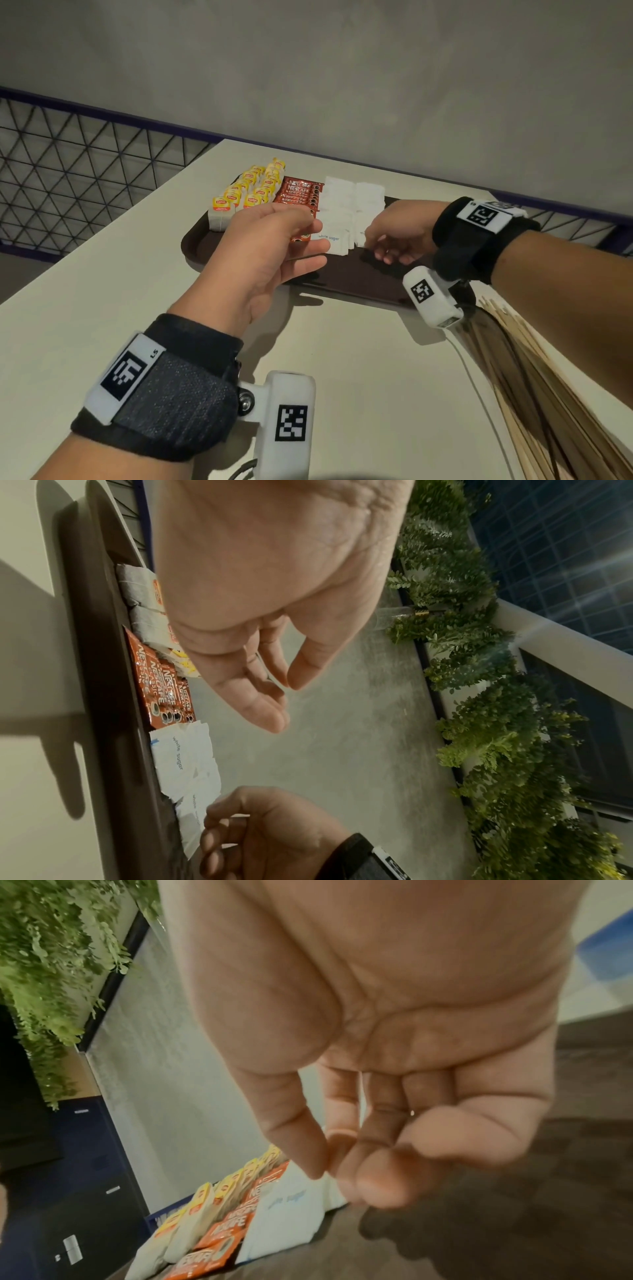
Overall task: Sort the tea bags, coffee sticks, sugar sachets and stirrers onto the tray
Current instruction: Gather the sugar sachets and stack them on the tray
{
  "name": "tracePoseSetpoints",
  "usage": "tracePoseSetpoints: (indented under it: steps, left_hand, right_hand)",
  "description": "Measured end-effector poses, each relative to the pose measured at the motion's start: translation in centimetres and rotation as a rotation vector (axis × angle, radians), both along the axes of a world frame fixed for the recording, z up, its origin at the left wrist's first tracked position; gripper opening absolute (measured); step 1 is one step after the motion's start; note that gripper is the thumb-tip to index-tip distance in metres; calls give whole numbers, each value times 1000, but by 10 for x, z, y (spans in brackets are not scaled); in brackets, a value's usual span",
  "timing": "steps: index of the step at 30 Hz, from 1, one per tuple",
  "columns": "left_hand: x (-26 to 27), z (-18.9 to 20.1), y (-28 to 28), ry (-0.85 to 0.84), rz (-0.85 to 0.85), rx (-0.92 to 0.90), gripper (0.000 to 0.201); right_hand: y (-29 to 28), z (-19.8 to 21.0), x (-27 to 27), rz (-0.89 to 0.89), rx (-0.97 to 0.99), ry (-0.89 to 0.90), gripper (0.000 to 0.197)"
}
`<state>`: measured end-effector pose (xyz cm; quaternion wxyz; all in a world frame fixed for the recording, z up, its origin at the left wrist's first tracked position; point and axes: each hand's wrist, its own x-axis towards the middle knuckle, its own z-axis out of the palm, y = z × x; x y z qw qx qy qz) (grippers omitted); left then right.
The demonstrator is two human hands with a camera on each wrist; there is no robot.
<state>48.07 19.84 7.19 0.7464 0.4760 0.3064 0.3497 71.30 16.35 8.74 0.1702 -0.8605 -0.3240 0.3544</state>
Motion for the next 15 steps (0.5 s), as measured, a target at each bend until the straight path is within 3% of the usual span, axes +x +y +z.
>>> tracePoseSetpoints:
  steps: [3,7,15]
  left_hand:
    - [0,1,-2,7,-1,-2,17]
    - [0,0,-2,34,12,5,15]
    - [-3,1,3,36,62,26,8]
  right_hand:
    - [-2,0,1,-15,6,5,12]
    - [14,-9,-9,-34,-13,59,29]
    - [28,-20,-25,-14,-42,25,14]
